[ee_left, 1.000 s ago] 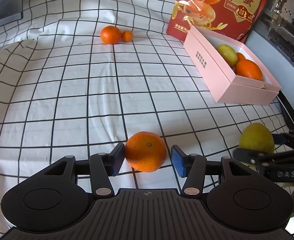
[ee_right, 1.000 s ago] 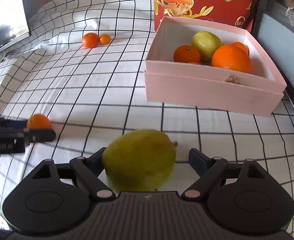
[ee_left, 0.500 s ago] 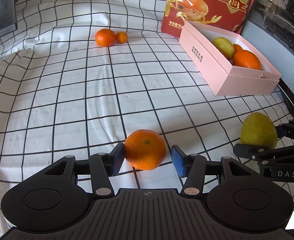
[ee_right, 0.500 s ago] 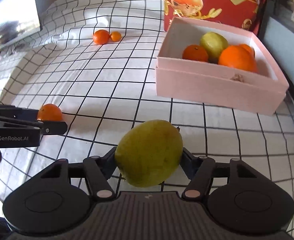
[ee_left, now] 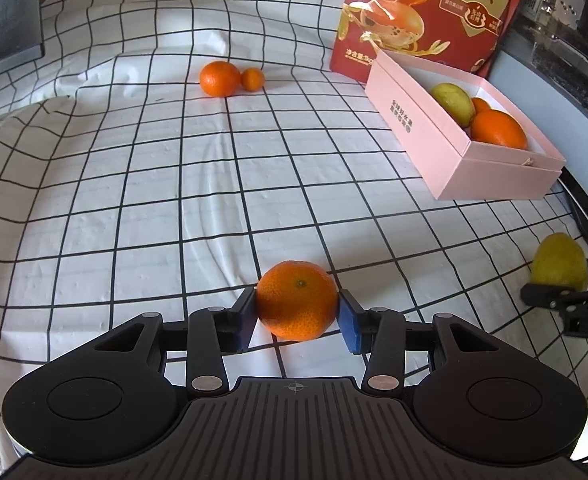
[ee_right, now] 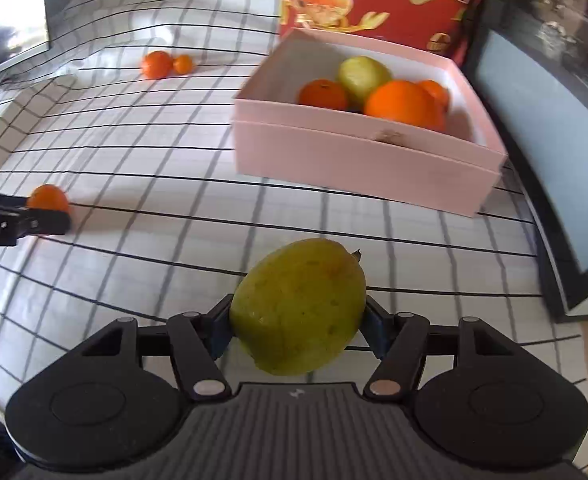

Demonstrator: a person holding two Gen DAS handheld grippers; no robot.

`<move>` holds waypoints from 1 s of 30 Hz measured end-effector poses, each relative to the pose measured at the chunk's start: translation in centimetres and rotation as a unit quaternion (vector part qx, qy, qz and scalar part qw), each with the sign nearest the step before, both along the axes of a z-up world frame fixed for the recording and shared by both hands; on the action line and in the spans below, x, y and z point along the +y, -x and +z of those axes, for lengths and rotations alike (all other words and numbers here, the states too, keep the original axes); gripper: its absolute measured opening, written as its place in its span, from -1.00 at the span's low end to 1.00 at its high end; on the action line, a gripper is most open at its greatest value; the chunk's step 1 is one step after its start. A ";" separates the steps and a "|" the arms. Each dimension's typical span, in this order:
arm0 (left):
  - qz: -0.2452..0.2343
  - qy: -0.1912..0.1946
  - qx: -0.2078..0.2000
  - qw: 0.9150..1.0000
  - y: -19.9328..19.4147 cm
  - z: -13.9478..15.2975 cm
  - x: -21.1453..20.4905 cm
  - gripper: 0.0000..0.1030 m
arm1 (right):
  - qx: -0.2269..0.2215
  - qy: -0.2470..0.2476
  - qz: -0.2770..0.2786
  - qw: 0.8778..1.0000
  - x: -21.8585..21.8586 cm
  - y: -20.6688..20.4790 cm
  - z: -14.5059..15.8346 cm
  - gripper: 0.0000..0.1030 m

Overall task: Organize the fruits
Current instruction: 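Carry both fruits over the pink box and open both tools to drop them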

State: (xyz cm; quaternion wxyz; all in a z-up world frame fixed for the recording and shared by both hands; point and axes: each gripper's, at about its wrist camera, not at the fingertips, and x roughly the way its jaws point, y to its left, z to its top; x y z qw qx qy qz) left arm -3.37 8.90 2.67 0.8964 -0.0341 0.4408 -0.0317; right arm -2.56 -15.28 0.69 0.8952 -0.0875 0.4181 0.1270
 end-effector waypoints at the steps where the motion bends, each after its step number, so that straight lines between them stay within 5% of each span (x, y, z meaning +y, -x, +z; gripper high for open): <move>1: -0.003 0.002 -0.001 1.000 -0.1 0.1 -0.1 -0.08 | -0.001 -0.001 -0.005 1.000 -0.3 -0.1 0.0 0.25; 8: -0.049 0.045 -0.072 0.995 -2.2 4.3 -3.4 -0.09 | -0.007 -0.080 -0.029 0.996 -3.7 -1.2 2.4 0.25; 13: -0.091 0.073 -0.117 0.986 -8.0 9.9 -7.4 -0.08 | -0.078 -0.089 -0.003 0.993 -4.5 -3.0 7.8 0.25; 15: -0.099 0.103 -0.103 0.984 -12.1 11.3 -8.4 -0.08 | -0.109 -0.070 0.010 0.992 -4.4 -4.1 10.1 0.25; 20: -0.106 0.086 -0.042 0.990 -21.4 10.7 -12.1 -0.08 | -0.126 -0.038 0.044 0.990 -3.5 -8.5 12.6 0.25; 30: -0.103 0.066 0.059 0.991 -27.5 3.5 -14.7 -0.07 | -0.060 -0.015 0.070 0.996 -0.6 -14.1 6.4 0.24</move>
